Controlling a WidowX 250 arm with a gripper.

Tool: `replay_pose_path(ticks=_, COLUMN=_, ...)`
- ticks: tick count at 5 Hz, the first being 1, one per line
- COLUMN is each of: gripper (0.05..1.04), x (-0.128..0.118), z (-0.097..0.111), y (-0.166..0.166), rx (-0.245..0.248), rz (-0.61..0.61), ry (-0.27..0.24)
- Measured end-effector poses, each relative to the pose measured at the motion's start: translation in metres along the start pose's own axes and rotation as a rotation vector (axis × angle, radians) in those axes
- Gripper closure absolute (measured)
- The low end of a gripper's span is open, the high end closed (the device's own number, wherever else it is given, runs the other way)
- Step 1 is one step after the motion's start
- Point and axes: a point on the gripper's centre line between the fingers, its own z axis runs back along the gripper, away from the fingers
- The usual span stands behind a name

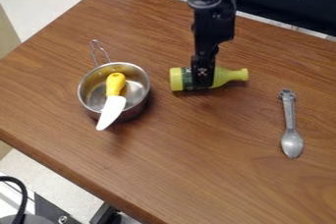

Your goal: Moved the yellow bottle above the stainless pot.

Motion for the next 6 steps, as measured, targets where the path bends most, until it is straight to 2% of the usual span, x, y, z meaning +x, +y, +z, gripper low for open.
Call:
replay_pose_path(ticks=2, gripper=0.085, x=0.001, z=-0.007, y=-0.001, rx=0.020, rz=-0.015, ry=-0.004)
replay_pose_path(ticks=3, gripper=0.121, x=0.003, z=-0.013, y=-0.001, rx=0.030, rz=-0.008, ry=0.000)
replay_pose_path(ticks=4, gripper=0.368, x=0.004, z=-0.022, y=-0.002, rx=0.038, rz=0.007, ry=0.014)
replay_pose_path(ticks=5, gripper=0.461, x=0.005, z=-0.024, y=-0.002, rx=0.036, rz=0.030, ry=0.021)
replay_pose_path(ticks=6, gripper=0.461, x=0.006, z=-0.025, y=-0.001, rx=0.052, rz=0.110, ry=0.008)
